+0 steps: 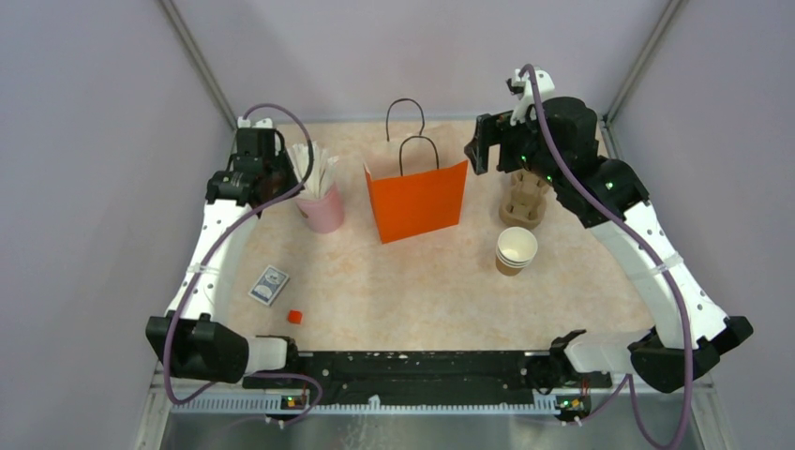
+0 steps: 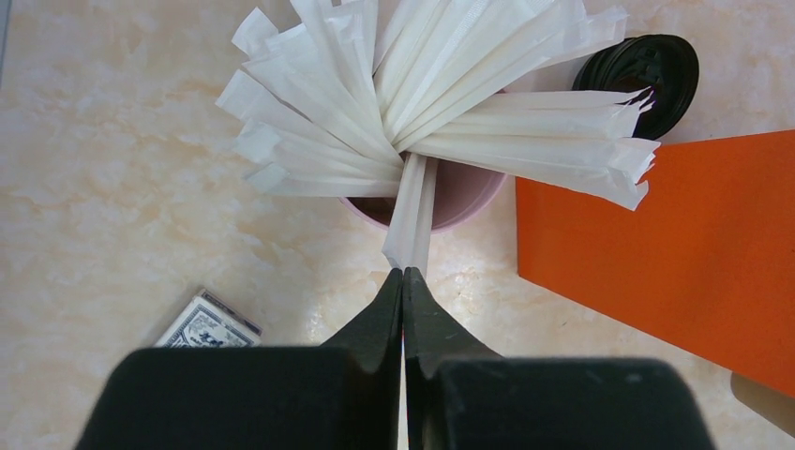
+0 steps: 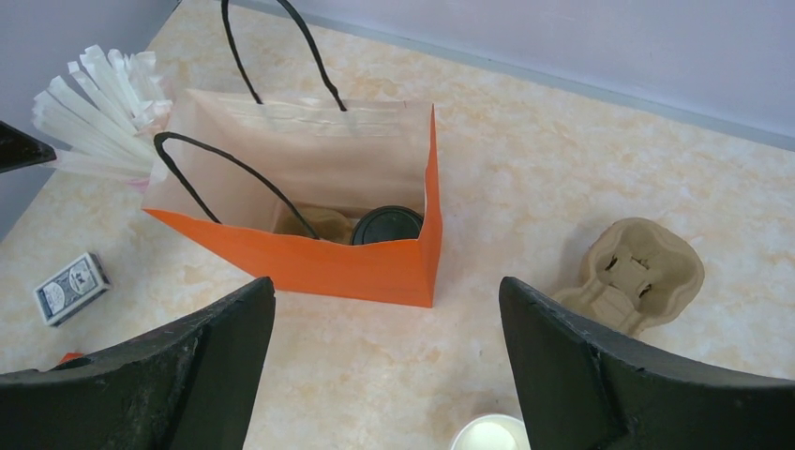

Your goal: Pack the takeout coffee

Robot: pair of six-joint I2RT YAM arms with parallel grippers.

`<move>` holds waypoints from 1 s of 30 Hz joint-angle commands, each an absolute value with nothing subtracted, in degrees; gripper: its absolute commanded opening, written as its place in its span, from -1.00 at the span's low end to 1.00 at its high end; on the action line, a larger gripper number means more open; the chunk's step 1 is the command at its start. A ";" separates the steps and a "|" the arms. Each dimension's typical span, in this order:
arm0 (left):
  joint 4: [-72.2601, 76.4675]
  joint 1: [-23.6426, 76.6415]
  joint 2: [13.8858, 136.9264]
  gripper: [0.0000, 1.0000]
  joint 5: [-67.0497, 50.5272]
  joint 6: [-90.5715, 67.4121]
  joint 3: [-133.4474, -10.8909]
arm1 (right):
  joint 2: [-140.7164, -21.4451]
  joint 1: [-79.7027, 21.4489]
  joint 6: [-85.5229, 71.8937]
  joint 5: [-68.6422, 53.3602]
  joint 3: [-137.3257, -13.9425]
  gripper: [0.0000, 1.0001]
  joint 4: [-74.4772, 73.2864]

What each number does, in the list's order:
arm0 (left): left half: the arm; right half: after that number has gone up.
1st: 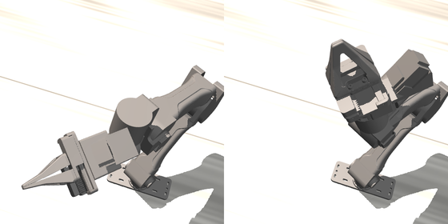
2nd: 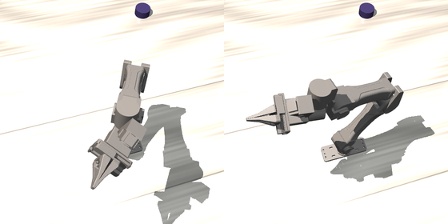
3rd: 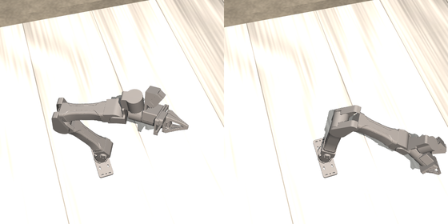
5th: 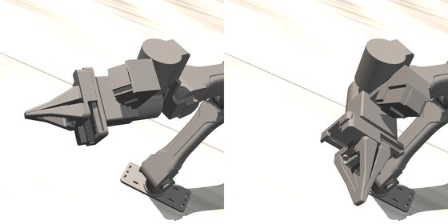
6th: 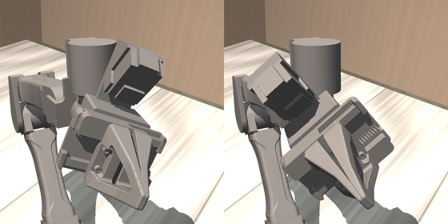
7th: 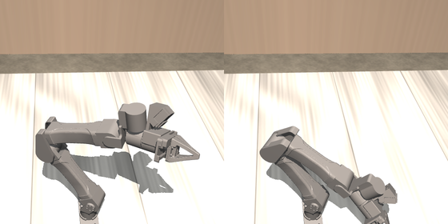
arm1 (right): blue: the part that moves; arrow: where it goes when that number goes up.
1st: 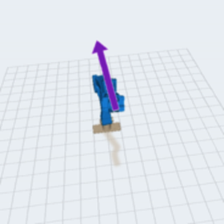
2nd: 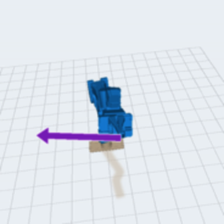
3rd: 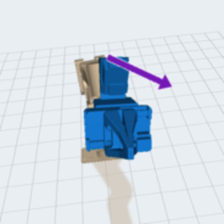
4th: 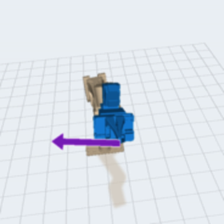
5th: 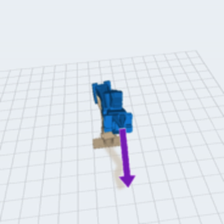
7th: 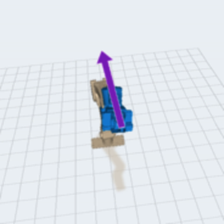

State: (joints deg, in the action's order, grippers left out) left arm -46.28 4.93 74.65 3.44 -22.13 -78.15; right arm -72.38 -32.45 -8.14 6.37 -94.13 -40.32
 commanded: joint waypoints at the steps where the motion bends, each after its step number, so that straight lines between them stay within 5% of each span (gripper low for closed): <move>1: -45.55 4.60 73.02 -1.00 2.86 -20.92 -81.55 | -71.09 -31.99 -7.97 6.05 -94.98 0.75 -38.61; 17: -47.59 4.66 70.44 -1.00 0.38 -18.22 -86.28 | -71.71 -31.99 -7.75 4.99 -96.55 0.75 -38.95; 30: -54.72 4.66 70.29 -1.00 -10.27 -25.44 -109.87 | -70.67 -31.99 -6.39 5.84 -97.77 0.75 -39.03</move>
